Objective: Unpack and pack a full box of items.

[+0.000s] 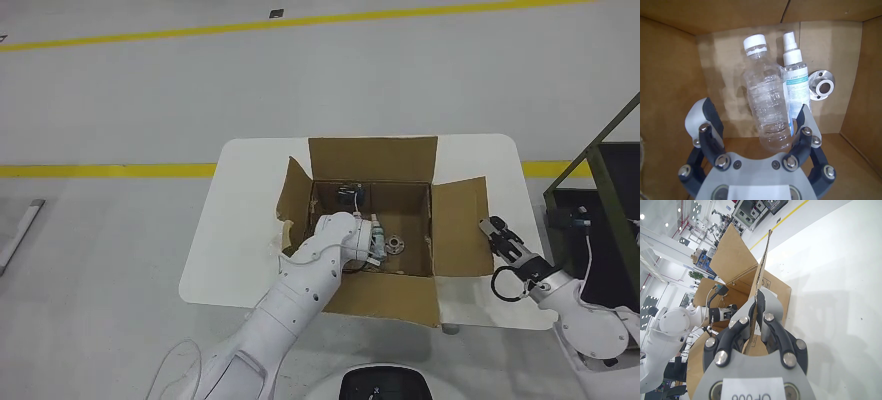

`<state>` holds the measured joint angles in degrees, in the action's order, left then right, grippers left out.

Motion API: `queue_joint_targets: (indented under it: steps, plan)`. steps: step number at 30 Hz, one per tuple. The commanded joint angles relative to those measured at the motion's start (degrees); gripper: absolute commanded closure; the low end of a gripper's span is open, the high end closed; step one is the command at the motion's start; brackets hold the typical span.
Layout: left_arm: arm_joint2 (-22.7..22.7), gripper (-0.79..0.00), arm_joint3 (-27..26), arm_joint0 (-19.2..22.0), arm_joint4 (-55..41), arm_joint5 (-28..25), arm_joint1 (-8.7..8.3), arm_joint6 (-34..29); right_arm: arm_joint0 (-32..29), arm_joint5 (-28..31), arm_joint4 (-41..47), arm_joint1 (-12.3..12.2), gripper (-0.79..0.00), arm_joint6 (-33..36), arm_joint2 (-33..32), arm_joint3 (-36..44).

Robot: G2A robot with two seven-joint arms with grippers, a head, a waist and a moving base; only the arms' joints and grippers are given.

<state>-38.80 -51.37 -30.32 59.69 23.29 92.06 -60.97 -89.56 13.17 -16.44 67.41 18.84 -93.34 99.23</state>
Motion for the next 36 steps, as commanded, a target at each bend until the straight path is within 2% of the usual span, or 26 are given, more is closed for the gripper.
queue_joint_targets:
  steps: [1,12,21,24,29,31,32,34,36]
  plan:
    - [0.6,-0.757,1.6,0.4,0.3,-0.1,0.53,0.4,0.0,0.0,0.0,0.0,0.000,0.0,0.1,0.0]
    - [2.0,-0.763,8.0,2.4,0.8,0.7,3.23,1.5,0.0,-0.1,-0.2,0.0,0.000,-0.1,0.3,0.1]
    - [2.4,-0.693,12.6,3.5,1.2,0.7,5.04,2.2,0.3,-0.3,-0.2,-0.1,0.000,0.0,0.6,0.0]
    - [2.4,-0.714,13.6,3.7,1.3,0.6,5.52,2.2,0.4,-0.4,-0.3,-0.1,0.000,0.0,0.6,0.0]
    - [2.4,-0.708,16.0,3.8,1.2,0.0,6.31,2.5,0.5,-0.5,-0.5,-0.1,0.000,0.1,0.8,-0.2]
    - [2.3,-0.653,16.9,3.9,1.1,-0.4,6.61,2.7,0.5,-0.5,-0.6,-0.1,0.000,0.1,0.8,-0.2]
    - [2.2,-0.588,17.3,4.0,1.1,-0.5,6.76,2.9,0.6,-0.5,-0.6,-0.1,0.000,0.1,0.8,-0.2]
    - [2.0,-0.345,18.0,4.2,0.8,-0.8,7.03,3.1,0.6,-0.6,-0.6,-0.1,0.000,0.1,0.8,-0.3]
    - [1.8,-0.058,18.6,4.4,0.7,-0.9,7.25,3.3,0.7,-0.6,-0.7,-0.1,0.000,0.2,0.8,-0.3]
